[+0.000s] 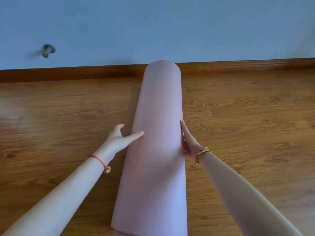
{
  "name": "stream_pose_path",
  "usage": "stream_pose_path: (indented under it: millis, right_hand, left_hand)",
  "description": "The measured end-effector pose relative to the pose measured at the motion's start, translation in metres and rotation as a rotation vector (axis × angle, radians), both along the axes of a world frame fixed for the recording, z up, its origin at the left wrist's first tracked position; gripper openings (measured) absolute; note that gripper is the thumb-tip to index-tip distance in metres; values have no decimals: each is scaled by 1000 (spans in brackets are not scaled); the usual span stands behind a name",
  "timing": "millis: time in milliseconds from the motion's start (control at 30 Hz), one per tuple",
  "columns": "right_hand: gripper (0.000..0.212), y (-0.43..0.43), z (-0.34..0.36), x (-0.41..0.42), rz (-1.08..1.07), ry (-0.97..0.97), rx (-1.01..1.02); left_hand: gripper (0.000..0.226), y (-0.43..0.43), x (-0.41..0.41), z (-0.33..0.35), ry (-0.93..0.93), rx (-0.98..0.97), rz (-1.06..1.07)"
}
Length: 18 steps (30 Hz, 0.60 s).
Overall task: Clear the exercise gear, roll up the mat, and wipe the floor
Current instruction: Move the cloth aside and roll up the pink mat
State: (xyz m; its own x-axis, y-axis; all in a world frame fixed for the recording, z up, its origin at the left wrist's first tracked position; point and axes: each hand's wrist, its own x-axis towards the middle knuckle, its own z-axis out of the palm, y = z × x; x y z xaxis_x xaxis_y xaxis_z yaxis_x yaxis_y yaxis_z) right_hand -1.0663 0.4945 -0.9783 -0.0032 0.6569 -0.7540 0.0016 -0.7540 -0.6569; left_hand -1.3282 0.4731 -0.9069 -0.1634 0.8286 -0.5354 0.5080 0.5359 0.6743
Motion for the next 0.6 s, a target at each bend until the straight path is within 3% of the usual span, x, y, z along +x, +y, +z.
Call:
stream_pose_path:
  millis: [67,133,233,433,600]
  right_hand:
    - [95,0,-6,-1,37,53,-8]
    - [84,-1,-8,-3,61,67,-10]
    - [90,1,-9,-9,58,155,13]
    - [68,-1,12,-29,147,419,86]
    - [69,15,42,-77,247,456,130]
  left_hand:
    - [112,-3,-10,-13,-184,-146,21]
    - [100,-11,-16,-24,-329,-230,-3]
    - [91,-25,-16,-31,-491,-267,-11]
    - [107,-30,-23,-21,-518,-120,57]
    - [77,-35,-64,14,-453,20,148]
